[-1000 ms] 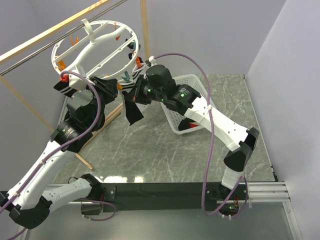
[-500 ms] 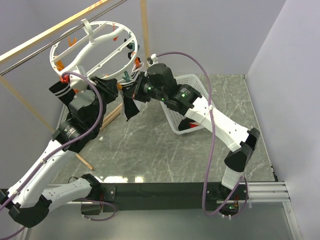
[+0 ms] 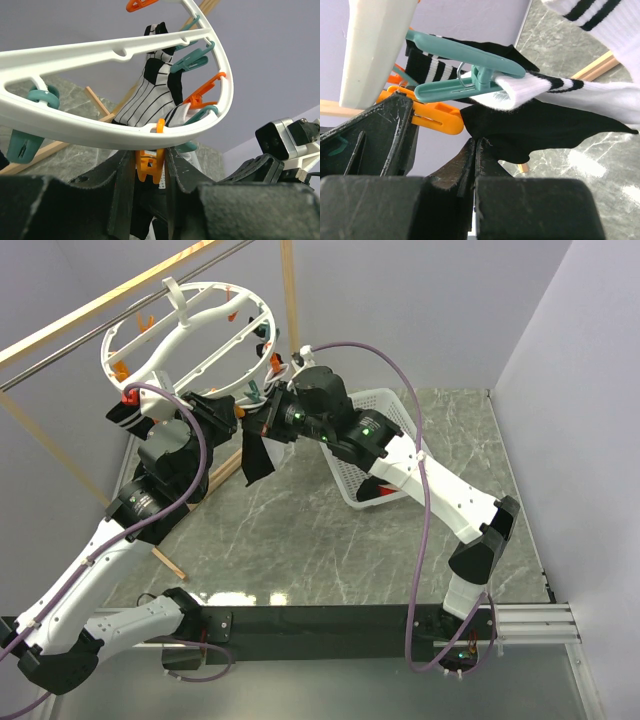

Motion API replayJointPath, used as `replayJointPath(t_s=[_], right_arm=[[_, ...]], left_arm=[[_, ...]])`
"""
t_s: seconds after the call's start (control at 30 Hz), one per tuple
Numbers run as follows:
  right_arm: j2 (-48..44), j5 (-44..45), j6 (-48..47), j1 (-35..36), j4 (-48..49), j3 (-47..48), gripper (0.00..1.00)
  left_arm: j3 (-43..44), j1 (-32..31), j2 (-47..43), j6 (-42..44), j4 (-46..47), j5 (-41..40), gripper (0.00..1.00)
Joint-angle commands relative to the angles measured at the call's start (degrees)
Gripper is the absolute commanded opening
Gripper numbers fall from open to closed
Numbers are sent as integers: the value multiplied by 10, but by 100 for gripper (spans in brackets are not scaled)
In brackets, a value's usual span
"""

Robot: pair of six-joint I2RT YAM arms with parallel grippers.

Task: Clip the socks to the hanger
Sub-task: Clamp the sock onto the hanger.

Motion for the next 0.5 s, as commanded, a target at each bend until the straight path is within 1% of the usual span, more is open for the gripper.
replayJointPath(t_s=[0.0,0.47], right_arm=[[-22,7,-1,6,30,18,0],[-21,12,-14,13,29,31,0]], left_arm=[[3,-2,-5,13,28,-18,9],[2,-1,0,16,34,-1,9]])
